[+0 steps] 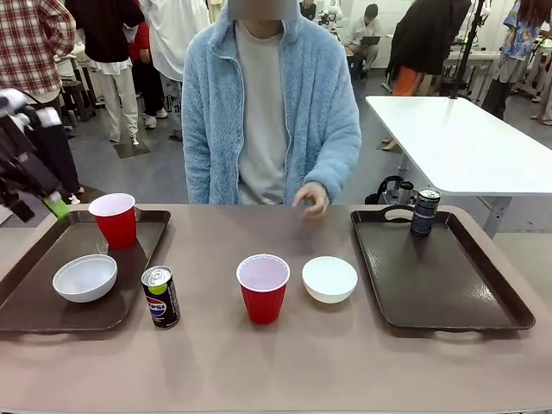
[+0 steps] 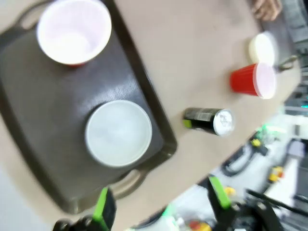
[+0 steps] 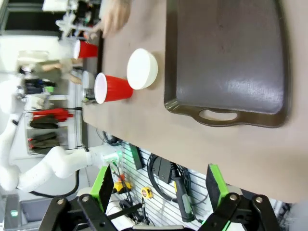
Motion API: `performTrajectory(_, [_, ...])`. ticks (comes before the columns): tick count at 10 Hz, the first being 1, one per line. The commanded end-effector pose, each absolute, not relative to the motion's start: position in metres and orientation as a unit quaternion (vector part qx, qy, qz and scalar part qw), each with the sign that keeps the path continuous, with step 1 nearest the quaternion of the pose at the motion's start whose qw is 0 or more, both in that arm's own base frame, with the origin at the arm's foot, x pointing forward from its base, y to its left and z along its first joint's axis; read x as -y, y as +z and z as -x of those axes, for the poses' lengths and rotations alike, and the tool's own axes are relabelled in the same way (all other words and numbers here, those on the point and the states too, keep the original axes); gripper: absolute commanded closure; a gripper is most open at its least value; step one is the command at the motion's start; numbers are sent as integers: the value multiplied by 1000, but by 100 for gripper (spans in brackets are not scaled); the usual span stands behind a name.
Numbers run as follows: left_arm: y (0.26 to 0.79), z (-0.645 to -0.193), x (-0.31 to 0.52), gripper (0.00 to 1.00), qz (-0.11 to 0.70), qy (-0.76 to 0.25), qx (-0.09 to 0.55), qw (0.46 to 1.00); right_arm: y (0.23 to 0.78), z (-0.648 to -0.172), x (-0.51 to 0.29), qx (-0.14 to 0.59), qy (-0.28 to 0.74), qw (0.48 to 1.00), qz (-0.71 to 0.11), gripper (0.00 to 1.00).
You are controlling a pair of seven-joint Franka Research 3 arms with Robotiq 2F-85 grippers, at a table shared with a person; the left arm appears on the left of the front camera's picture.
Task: Prepare tableware on both trays.
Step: Pick up a Picnic Bowl from the table and place it on a Handle tray.
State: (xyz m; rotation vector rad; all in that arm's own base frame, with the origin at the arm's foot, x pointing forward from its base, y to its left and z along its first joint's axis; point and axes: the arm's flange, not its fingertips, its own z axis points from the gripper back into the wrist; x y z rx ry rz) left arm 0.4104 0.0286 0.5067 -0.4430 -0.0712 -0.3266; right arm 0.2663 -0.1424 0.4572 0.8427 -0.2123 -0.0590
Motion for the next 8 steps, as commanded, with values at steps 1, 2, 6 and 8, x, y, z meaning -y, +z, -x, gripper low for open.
performTrajectory(1, [527,-439,-72,0,330,-152,-8,932,483,-301,98,65,-32,933,-354,0])
performTrajectory(2, [530,-447,-95,0,369,-145,-15,918,508,-312,61,53,-22,944,-326,0])
performTrajectory(6, [517,-461,-180,0,482,-127,3,867,525,-321,-73,41,10,975,-219,0])
performTrajectory(8, [500,-459,-216,0,521,-108,44,845,497,-325,-105,35,3,987,-155,0])
